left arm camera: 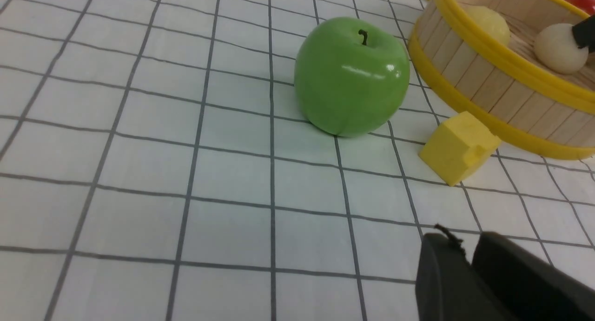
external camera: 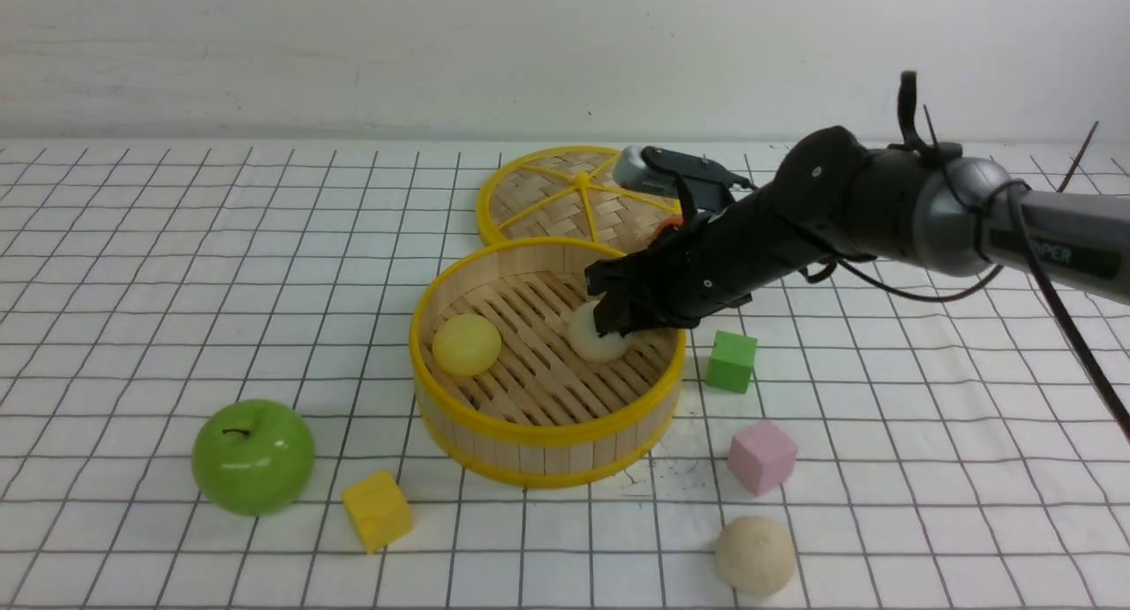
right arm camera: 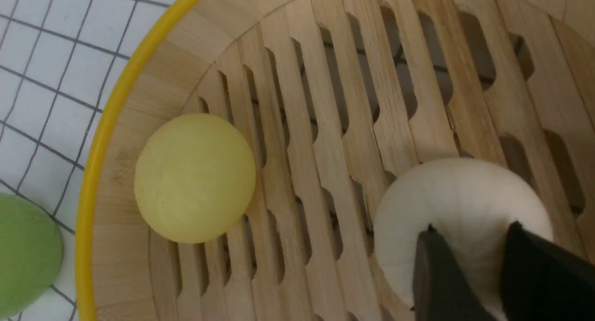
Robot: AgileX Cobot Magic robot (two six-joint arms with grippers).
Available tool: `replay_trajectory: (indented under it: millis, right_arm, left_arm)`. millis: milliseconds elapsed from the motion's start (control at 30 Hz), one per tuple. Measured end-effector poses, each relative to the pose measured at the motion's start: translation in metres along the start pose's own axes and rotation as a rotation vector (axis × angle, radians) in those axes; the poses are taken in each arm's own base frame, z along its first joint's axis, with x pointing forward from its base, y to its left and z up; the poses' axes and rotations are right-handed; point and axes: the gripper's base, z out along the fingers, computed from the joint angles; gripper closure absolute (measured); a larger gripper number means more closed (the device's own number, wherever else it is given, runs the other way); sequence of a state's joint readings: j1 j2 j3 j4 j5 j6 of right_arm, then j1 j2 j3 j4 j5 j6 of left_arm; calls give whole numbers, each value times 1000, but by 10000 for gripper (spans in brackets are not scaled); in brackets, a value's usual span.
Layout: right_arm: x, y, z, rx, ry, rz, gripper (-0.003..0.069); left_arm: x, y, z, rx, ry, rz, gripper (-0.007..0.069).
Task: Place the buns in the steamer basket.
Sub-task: Use the right arm to put the steamed stuffed bun into the steamer, then use the right arm to grab a steamed stuffed bun
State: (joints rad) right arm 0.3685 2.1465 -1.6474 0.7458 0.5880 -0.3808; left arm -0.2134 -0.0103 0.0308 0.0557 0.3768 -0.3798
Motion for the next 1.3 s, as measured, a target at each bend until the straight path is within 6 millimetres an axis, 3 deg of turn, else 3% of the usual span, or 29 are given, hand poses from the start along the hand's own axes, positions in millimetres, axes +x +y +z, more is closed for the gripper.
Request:
replay_trajectory:
  millis: [100, 167, 233, 300, 333, 367, 433, 467, 533, 633, 733, 867, 1100, 1300]
  right_arm:
    - [-1, 2, -3, -4, -2, -1, 333]
    - [-6, 9, -17, -17, -7, -19, 223]
    - [-9, 13, -27, -29, -5, -27, 192]
    - [-15, 22, -61, -63, 10, -48, 132]
    - [-16, 22, -64, -62, 4, -50, 129]
    - [-20, 25, -92, -72, 23, -73, 114]
    - [-18, 26, -106, -71, 60, -88, 111]
    - [-13, 27, -127, -50, 126, -107, 110]
    - [1, 28, -136, -27, 253, -87, 111]
    - [28, 32, -130, 18, 411, -63, 116]
    - [64, 39, -109, 72, 557, -72, 132]
    - [94, 43, -91, 179, 609, -87, 168]
    - [90, 31, -84, 355, 493, -67, 255]
    - [89, 30, -82, 379, 463, -20, 419]
  left_arm:
    - [0, 0, 0, 0, 0, 0, 533]
    - [0, 0, 0, 0, 0, 0, 533]
    - [0, 0, 0, 0, 0, 0, 533]
    - [0, 0, 0, 0, 0, 0, 529]
    - [0, 0, 0, 0, 0, 0, 529]
    - [0, 0, 0, 0, 0, 0, 526]
    - [0, 0, 0, 0, 0, 0, 524]
    - [0, 0, 0, 0, 0, 0, 523]
    - [0, 0, 0, 0, 0, 0, 523]
    - [0, 0, 0, 0, 0, 0, 522]
    - [0, 0, 0, 0, 0, 0, 522]
    - [0, 0, 0, 0, 0, 0, 516]
    - [0, 0, 0, 0, 0, 0, 515]
    - [0, 0, 0, 0, 0, 0, 512]
